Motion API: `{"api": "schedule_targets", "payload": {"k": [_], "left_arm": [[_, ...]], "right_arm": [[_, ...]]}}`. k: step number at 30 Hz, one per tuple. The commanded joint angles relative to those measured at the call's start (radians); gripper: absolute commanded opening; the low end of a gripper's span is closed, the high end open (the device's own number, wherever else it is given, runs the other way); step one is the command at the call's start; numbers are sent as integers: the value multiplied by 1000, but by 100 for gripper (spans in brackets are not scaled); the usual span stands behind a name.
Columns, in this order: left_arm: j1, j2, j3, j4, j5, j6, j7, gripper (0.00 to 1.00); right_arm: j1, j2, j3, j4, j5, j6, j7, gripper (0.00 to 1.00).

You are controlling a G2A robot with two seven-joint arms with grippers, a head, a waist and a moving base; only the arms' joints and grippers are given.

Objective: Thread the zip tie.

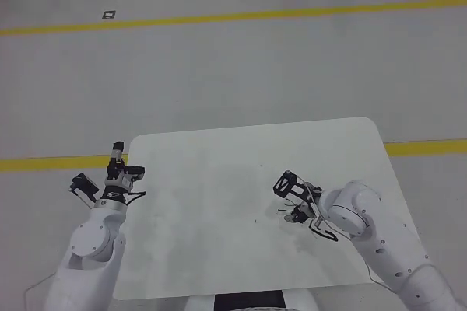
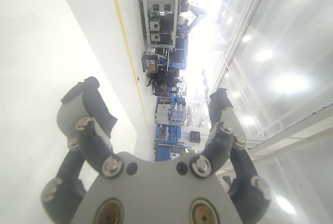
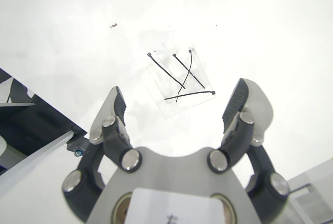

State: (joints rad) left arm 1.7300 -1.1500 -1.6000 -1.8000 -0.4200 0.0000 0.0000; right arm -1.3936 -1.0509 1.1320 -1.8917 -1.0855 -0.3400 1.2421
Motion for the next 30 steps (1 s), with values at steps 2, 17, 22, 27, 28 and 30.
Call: {"api": "schedule_targets", "payload": {"k": [2,17,22,27,28,30], "left_arm": [[0,0,0,0,0,0,0,100],[0,0,0,0,0,0,0,100],[0,0,0,0,0,0,0,100],[0,0,0,0,0,0,0,100],[0,0,0,0,0,0,0,100],[0,0,0,0,0,0,0,100]], "right_arm": [[-7,0,-27,25,1,0,3,100],[5,1,-62,55,-11,0,-47,100],[8,3,-66,53,4,0,-41,100],[8,3,-66,53,4,0,-41,100],[8,3,-66,54,2,3,-48,100],[-1,3,-67,59,-14,11,-74,100]]}}
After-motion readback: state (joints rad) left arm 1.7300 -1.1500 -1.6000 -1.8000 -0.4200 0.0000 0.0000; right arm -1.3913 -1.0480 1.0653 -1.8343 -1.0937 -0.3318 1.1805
